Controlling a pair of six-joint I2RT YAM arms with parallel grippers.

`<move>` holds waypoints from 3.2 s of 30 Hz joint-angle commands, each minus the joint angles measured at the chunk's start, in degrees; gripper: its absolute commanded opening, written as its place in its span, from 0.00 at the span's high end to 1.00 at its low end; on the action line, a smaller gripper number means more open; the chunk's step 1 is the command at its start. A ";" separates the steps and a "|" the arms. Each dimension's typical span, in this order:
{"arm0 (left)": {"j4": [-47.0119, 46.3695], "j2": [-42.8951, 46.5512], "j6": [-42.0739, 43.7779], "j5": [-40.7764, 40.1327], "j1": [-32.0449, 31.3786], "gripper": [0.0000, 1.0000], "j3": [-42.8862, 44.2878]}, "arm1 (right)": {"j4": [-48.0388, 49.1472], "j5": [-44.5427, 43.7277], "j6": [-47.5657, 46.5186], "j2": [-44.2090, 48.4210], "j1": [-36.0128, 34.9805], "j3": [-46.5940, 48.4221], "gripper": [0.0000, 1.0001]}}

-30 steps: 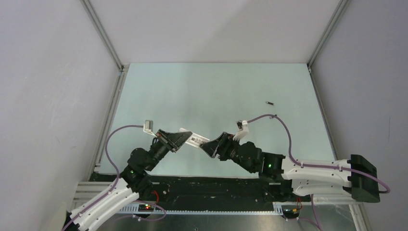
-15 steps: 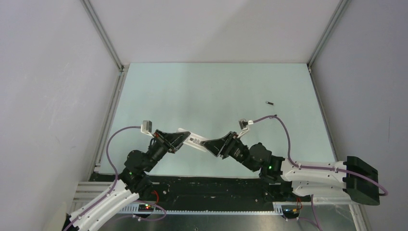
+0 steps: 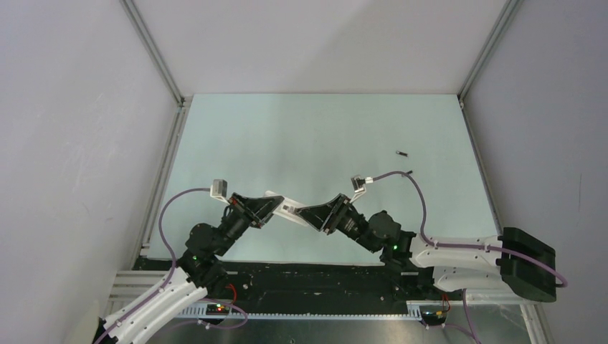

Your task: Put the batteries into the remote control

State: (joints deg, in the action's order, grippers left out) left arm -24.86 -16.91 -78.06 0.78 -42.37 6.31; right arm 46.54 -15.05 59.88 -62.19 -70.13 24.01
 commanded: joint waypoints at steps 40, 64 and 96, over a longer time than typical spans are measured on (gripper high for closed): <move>-2.69 -3.29 1.46 4.67 -0.24 0.60 3.99 | -8.66 7.27 2.96 6.49 5.60 0.07 0.86; -2.57 -4.62 2.13 5.07 -0.18 0.69 4.59 | -8.04 11.34 4.76 4.93 7.39 0.05 0.86; -2.58 -5.02 3.41 3.90 -0.23 1.00 4.45 | -27.84 -0.70 0.26 17.13 2.21 0.07 0.55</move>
State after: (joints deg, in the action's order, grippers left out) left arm -25.39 -22.13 -76.23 5.15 -42.41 8.08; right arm 19.59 -12.73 60.23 -45.10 -66.76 23.83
